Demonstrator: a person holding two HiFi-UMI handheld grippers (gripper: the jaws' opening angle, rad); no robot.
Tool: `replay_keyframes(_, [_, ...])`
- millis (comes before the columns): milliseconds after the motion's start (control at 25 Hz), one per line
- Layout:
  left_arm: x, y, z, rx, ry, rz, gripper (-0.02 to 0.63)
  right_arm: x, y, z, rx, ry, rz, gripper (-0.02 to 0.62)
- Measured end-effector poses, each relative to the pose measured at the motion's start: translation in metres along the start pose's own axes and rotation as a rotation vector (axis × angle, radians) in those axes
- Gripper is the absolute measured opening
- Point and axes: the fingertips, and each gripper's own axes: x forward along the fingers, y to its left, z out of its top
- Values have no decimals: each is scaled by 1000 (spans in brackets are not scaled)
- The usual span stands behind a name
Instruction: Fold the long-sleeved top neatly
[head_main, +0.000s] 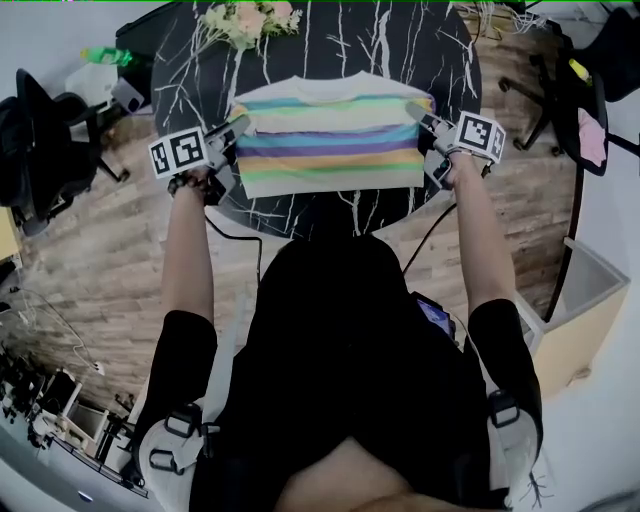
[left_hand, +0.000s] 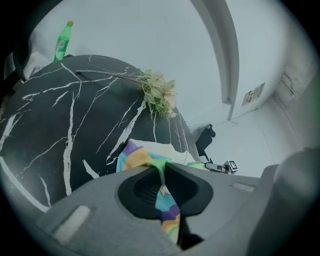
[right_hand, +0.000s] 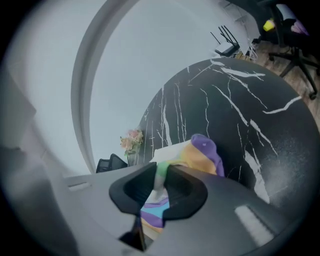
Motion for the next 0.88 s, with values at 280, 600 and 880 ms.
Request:
replay_keyframes(280, [10, 3, 12, -271, -66, -91, 71, 6, -13, 20, 369, -62, 70, 126])
replay_keyframes(600, [6, 10, 24, -349, -147, -140, 80, 12, -25, 30, 467, -82, 64, 149])
replay_keyframes(880, [-11, 18, 29, -346, -198, -115, 192, 6, -21, 40, 476, -135, 64, 224])
